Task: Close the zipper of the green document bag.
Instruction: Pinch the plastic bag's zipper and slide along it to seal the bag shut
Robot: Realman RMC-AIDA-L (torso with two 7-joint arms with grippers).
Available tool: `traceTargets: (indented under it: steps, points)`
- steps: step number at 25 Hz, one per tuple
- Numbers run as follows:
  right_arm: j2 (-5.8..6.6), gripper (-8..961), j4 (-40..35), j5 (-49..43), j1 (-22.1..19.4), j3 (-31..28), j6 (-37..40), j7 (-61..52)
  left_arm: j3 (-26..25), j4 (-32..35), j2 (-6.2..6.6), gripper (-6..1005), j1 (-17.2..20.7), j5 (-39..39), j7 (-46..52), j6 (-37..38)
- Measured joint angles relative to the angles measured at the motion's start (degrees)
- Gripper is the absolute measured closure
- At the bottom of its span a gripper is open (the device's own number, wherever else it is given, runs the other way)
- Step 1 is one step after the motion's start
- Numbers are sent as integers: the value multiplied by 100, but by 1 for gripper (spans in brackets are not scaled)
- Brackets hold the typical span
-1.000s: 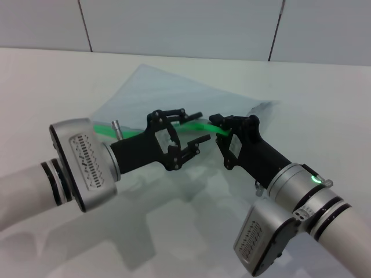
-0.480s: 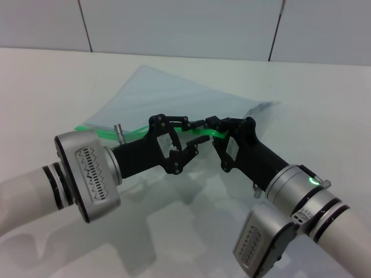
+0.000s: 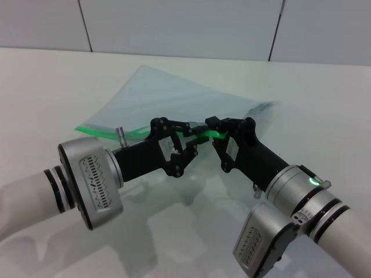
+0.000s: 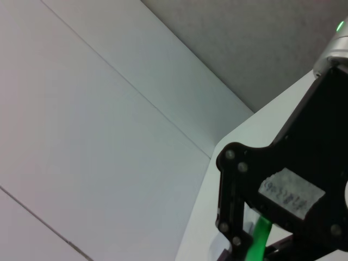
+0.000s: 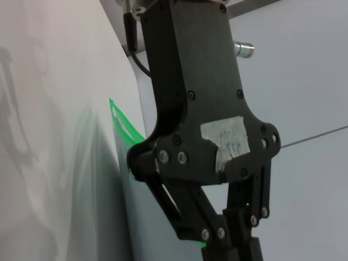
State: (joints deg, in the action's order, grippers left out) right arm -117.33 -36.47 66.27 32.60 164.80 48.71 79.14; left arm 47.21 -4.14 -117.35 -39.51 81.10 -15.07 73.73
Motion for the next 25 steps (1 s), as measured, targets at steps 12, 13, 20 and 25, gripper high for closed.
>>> traceTargets:
  steps: [12,13,20,25]
  points:
    - [0,901,7,0,0,-1,3,-25,-27,-18,-5,878,19,-122,-97,0]
    - [0,901,8,-3,0,-1,3,-27,-27,-22,-5,880,26,-151,-129,0]
    - [0,900,0,-12,0,-1,-6,-35,-35,-34,-8,891,50,-194,-242,0]
    - [0,900,-1,-19,0,0,-8,-37,-97,-43,-8,899,56,-200,-306,0]
